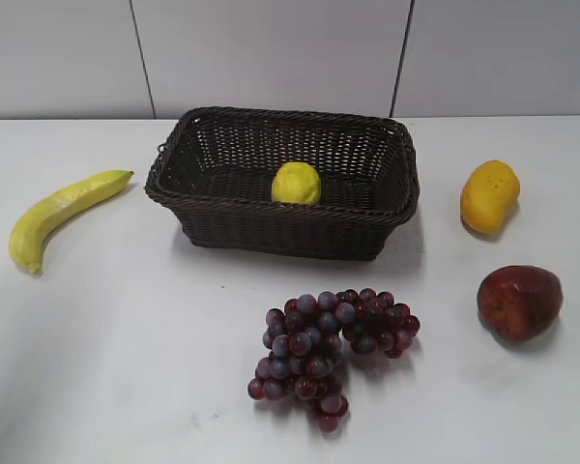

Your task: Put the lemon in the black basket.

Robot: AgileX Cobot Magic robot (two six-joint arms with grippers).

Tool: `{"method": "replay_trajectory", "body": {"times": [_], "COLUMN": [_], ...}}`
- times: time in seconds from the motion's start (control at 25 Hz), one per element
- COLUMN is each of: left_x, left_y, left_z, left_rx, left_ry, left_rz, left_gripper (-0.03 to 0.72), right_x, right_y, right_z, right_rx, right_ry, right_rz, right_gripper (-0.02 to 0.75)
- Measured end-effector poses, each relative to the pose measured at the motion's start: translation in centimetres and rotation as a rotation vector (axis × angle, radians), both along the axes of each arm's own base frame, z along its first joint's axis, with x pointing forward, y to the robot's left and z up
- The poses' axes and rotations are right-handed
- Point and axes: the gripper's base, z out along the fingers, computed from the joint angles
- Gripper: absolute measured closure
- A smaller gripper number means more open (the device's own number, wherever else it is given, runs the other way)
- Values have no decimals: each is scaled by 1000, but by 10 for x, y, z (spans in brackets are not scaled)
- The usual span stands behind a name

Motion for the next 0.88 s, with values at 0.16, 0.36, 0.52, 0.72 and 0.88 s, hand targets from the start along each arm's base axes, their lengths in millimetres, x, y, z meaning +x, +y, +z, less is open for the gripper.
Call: {"method": "replay_trajectory", "body": {"times": [0.16,0.36,0.52,0.72,0.88], "left_x": [-41,-86,-117,-156,-184], "left_y": [4,6,9,10,11], "left_z": [-26,-65,-98,-129,-136], "left_rx": [1,-27,-33,-74,-111], "left_ry": [88,181,220,233,171], "left_rz": [1,1,4,11,30], "left_gripper": [190,190,190,190,190], "right_x": [0,0,0,0,0], "right_y": [0,0,0,0,0], "right_z": [0,0,0,0,0], "right_rx": [1,1,0,-1,-1], "right_ry": [0,0,0,0,0], "right_rz": [-1,-1,0,0,0], "right_gripper": [176,176,176,176,176]}}
